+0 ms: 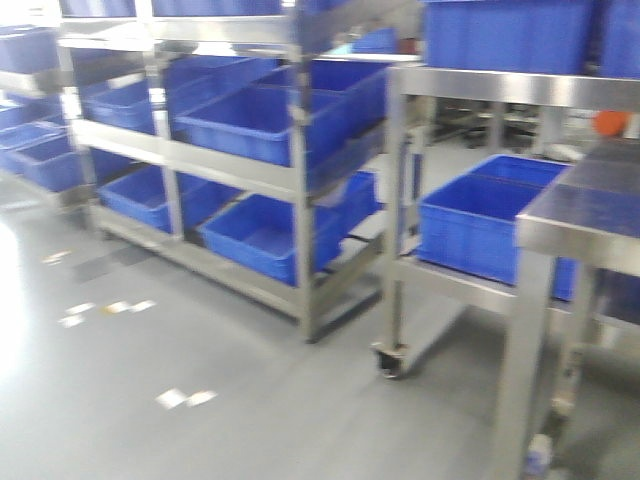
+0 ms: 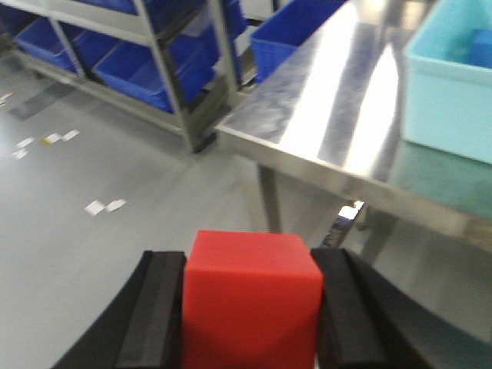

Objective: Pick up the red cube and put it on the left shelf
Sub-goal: 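Turn the base toward the aisle holding the red cube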

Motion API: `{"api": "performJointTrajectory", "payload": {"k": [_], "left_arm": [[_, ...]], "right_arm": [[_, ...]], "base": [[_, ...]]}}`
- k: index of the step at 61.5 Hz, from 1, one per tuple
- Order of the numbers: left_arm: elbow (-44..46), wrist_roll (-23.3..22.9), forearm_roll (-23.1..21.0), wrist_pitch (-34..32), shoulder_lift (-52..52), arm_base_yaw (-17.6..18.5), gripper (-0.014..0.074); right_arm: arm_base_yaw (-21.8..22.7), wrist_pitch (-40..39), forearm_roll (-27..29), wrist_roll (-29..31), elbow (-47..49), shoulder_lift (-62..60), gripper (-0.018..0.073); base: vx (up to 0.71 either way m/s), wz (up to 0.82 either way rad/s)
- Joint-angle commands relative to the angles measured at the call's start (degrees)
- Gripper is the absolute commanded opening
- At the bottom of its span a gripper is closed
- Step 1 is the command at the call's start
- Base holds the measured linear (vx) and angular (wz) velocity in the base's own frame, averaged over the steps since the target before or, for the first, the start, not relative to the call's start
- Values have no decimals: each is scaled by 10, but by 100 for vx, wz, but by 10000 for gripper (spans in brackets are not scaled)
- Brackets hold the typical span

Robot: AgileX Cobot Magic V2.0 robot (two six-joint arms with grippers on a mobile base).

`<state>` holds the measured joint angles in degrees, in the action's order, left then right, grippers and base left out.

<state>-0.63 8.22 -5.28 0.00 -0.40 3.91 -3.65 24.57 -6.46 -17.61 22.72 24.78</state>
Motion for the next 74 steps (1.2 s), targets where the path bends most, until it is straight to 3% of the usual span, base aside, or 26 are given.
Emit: {"api": "performJointTrajectory", "payload": {"k": [1, 74], "left_arm": [[-13, 1, -3, -48, 4, 2, 106], [-13, 1, -3, -48, 4, 2, 106]], "right_arm": [[3, -46, -5, 1, 17, 3, 58], [3, -46, -5, 1, 17, 3, 58]], "base": [[-24, 78], [-23, 57]]}}
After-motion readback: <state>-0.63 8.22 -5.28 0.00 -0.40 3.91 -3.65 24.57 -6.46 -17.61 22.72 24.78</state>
